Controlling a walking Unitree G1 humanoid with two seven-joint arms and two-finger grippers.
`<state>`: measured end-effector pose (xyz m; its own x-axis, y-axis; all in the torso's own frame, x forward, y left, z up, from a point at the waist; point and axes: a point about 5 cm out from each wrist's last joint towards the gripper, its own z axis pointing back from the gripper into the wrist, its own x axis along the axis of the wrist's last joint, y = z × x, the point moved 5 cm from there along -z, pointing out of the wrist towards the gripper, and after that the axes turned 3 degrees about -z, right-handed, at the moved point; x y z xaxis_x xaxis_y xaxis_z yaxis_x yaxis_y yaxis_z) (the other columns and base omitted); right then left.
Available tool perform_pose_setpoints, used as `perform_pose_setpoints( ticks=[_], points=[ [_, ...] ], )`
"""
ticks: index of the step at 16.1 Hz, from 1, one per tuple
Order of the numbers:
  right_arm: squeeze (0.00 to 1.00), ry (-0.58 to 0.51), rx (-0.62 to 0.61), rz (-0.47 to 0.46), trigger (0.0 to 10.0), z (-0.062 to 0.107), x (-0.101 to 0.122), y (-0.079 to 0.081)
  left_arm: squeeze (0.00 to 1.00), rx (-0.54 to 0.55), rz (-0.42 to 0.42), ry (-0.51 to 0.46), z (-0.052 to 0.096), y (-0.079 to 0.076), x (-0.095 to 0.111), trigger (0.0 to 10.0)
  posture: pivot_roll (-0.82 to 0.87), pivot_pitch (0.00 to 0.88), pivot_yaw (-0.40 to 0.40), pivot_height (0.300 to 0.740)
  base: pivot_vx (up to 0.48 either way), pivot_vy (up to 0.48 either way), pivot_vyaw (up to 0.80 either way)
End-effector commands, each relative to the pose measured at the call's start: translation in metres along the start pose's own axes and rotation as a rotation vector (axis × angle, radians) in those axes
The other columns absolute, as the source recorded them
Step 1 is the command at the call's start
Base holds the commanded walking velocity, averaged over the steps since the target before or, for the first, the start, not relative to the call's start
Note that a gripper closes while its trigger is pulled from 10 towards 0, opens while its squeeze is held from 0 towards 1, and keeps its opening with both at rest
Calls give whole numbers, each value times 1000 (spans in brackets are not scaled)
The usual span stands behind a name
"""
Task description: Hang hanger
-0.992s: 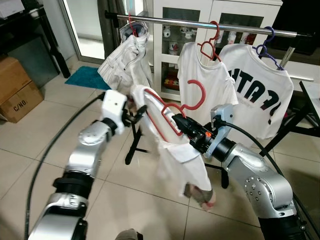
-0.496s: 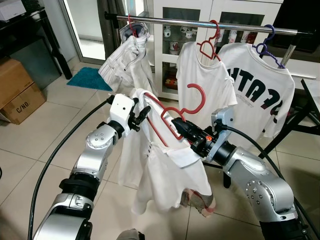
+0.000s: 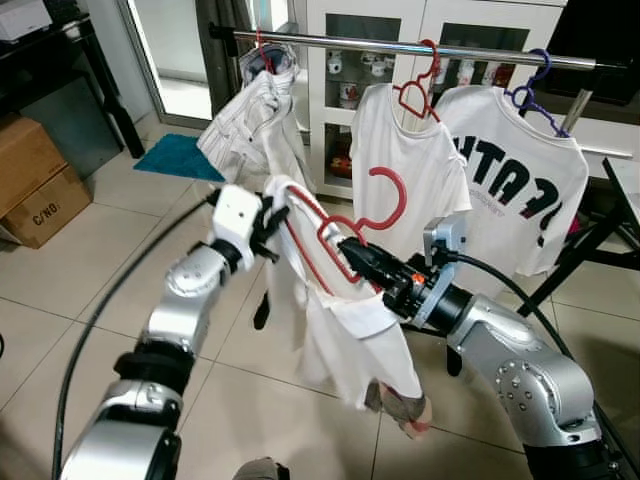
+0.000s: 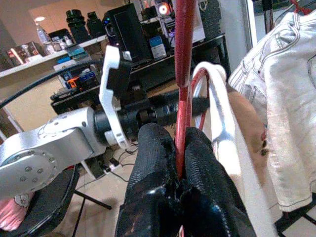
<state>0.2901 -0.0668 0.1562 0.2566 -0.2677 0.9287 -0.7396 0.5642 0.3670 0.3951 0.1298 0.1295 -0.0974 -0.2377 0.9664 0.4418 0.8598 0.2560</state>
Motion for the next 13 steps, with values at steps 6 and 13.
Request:
perform_pose_setpoints(
  ticks=[6,13],
  points=[
    [0,-5,8,4,10000,2,4,5,0,-6,11,-11,0,-1,0,0,-55,0,66,740,0,0,0],
    [0,96,-198,79,10000,1,-10,-28,0,-157,-80,-42,0,-37,6,0,-52,0,68,740,0,0,0]
  ],
)
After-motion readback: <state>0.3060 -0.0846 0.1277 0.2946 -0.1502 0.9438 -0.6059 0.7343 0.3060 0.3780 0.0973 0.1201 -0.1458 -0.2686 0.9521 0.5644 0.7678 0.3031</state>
